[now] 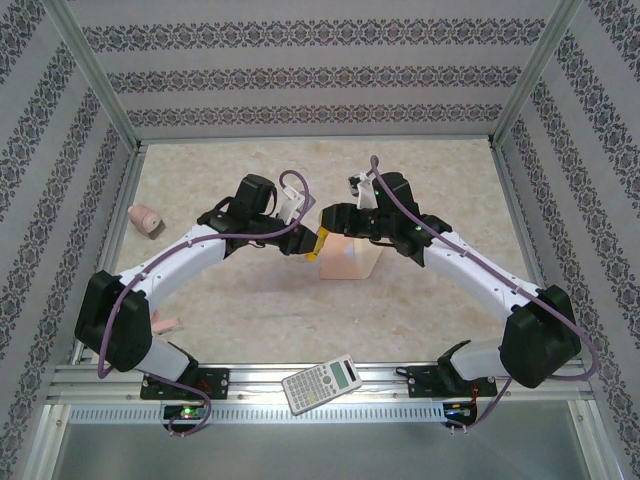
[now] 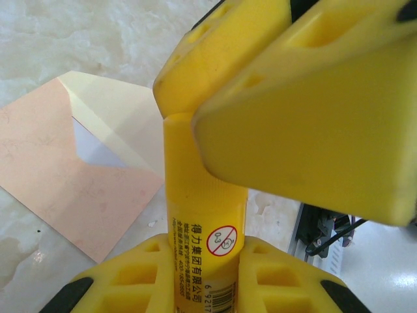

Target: Place the letter into the envelope and seal it

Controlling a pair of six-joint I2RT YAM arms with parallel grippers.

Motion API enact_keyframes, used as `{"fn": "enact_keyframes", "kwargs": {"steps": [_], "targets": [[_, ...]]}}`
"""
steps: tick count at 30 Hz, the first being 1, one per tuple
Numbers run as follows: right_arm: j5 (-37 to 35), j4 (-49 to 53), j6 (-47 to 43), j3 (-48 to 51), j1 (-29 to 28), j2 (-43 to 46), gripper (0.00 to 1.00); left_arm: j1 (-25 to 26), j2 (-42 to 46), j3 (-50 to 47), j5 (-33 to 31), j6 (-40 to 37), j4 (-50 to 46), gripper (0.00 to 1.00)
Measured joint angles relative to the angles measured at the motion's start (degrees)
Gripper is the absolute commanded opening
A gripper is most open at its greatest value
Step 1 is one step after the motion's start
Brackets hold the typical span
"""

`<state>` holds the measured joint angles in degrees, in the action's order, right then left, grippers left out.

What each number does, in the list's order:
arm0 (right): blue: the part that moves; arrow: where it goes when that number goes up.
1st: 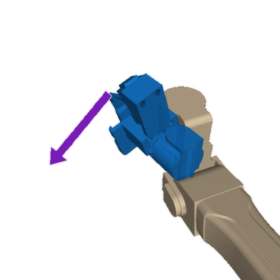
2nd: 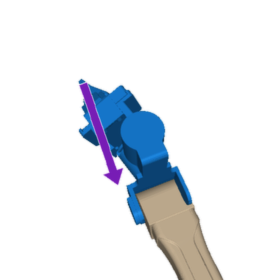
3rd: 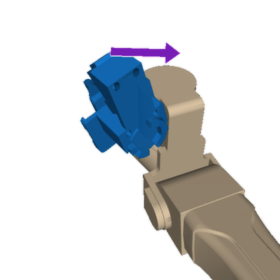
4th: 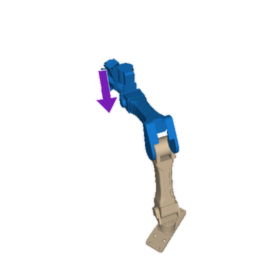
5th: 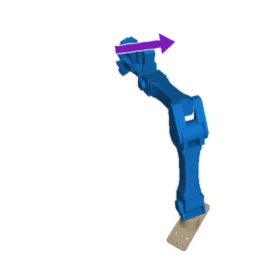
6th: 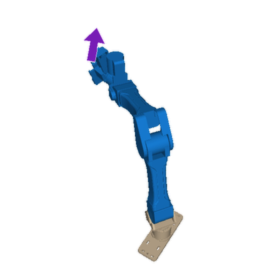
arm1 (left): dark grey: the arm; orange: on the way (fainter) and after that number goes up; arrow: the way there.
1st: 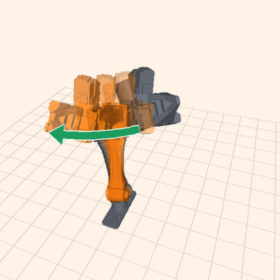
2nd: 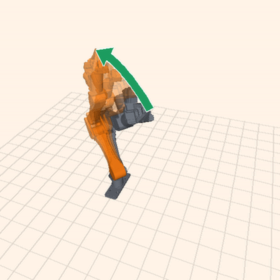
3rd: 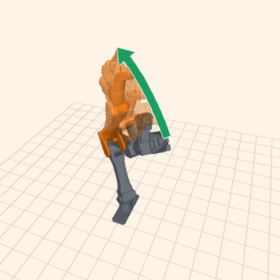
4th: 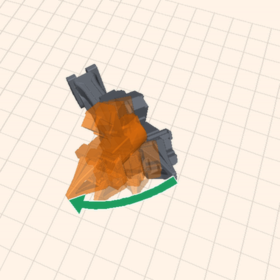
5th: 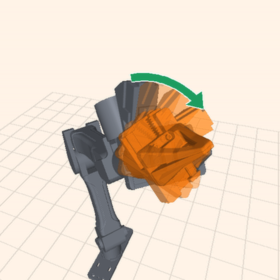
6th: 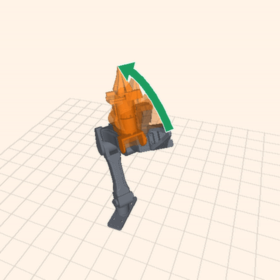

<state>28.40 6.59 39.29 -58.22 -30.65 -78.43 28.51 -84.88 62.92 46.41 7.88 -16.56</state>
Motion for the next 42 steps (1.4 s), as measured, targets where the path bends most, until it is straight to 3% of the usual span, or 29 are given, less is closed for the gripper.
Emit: {"fn": "enact_keyframes", "kwargs": {"steps": [18, 32, 42], "targets": [[1.0, -1.0, 0.7, 0.3, 0.0, -0.8, 0.35, -0.1, 0.0, 0.1, 0.0, 0.0, 0.4, 0.00], [1.1, -2.2, 1.2, 0.3, 0.0, -1.1, 0.35, -0.1, 0.0, 0.1, -0.5, 1.3, 2.3, 0.00], [1.2, -3.5, 2.5, 0.6, 0.0, -1.1, 0.14, -0.1, 0.0, 0.1, -0.9, 1.6, 2.5, 0.00]]}}
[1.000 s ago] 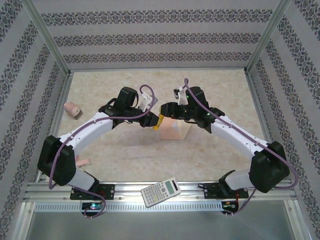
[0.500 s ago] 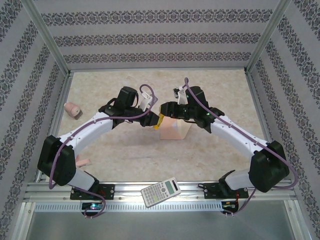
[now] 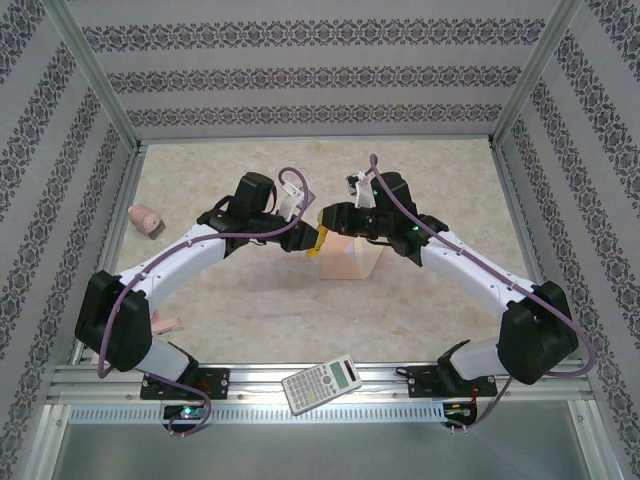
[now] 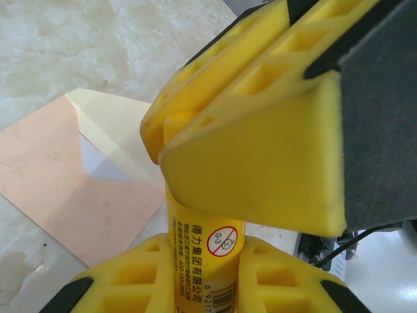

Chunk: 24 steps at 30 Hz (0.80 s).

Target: Place the letter into the envelope and seal it

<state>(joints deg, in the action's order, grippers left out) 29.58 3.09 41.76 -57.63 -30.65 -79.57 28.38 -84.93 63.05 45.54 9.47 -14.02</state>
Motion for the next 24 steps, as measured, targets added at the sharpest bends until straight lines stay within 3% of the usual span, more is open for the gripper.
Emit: {"fn": "enact_keyframes", "kwargs": {"steps": [9, 24], "targets": [[-1.4, -0.6, 0.1, 0.0, 0.0, 0.0, 0.00, 0.0, 0.0, -1.2, -0.2, 1.3, 2.9, 0.00], [-1.3, 2.7, -0.4, -4.7, -0.3, -3.4, 0.00, -1.3, 2.3, -6.5, 0.2, 2.3, 10.2, 0.00]]}}
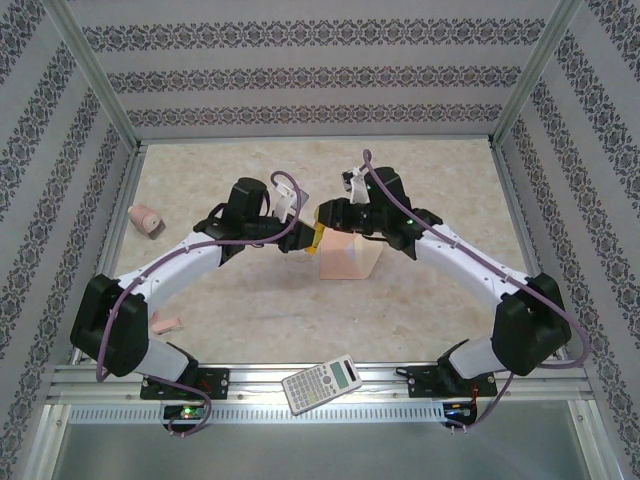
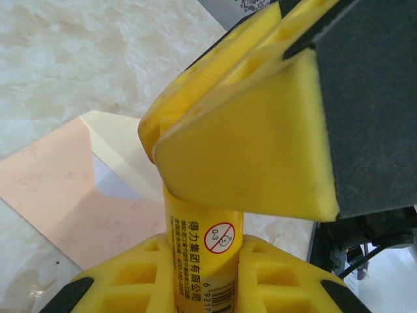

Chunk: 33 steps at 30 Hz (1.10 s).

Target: Place the letter into the envelope and seal it

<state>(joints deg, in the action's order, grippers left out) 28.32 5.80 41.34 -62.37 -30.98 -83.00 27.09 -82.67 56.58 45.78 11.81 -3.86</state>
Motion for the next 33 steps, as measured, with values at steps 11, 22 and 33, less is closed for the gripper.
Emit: {"fn": "enact_keyframes", "kwargs": {"steps": [11, 22, 33], "targets": [[6.6, -0.5, -0.5, -1.6, 2.4, -1.8, 0.00, -1.4, 1.3, -3.7, 2.1, 4.2, 7.8, 0.00], [7.4, -2.6, 1.0, -1.6, 3.0, -1.7, 0.00, -1.4, 1.9, -2.2, 0.4, 2.5, 5.9, 0.00], [1.2, -0.3, 1.5, -4.0, 1.6, -1.7, 0.00, 0.1, 1.7, 2.3, -6.7, -4.3, -1.4, 0.00]]}}
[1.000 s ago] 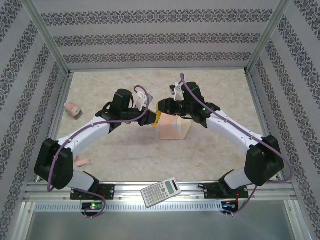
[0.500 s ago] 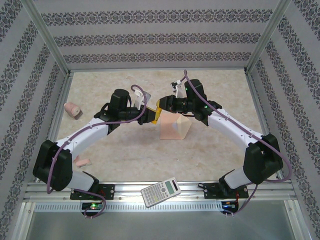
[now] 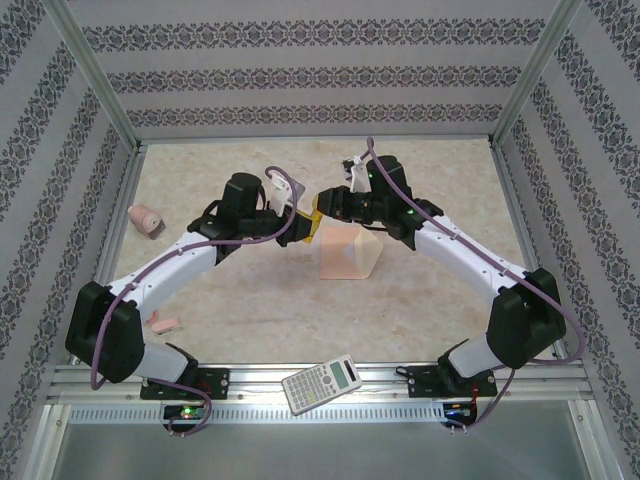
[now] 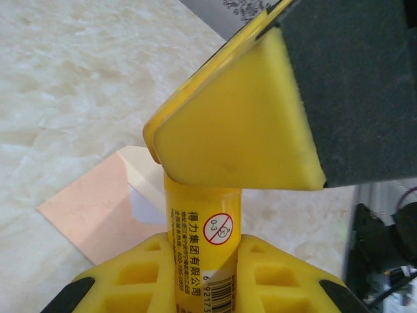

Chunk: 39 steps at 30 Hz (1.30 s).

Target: Place the letter into the envelope and seal it

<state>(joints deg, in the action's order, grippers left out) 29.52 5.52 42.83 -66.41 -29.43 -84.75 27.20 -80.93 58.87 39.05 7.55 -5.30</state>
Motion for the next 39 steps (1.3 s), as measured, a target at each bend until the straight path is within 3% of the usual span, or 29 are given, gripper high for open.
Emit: {"fn": "enact_keyframes", "kwargs": {"steps": [9, 19, 30, 39], "targets": [[-17.0, -3.4, 4.0, -3.5, 1.2, 0.0, 0.00, 4.0, -3.9, 1.0, -10.7, -5.5, -16.7, 0.00], [-21.1, -2.6, 2.9, -3.1, 2.6, 0.9, 0.00, 4.0, -3.9, 0.1, -12.4, -5.8, -18.8, 0.00], [-31.5, 3.6, -3.8, 14.1, 9.4, 13.5, 0.00, 3.8, -1.9, 0.1, -12.1, -5.3, -18.6, 0.00], [-42.7, 6.6, -3.4, 28.7, 9.7, 21.0, 0.01, 1.9, -0.4, 0.1, -9.1, -2.5, -15.3, 0.00]]}}
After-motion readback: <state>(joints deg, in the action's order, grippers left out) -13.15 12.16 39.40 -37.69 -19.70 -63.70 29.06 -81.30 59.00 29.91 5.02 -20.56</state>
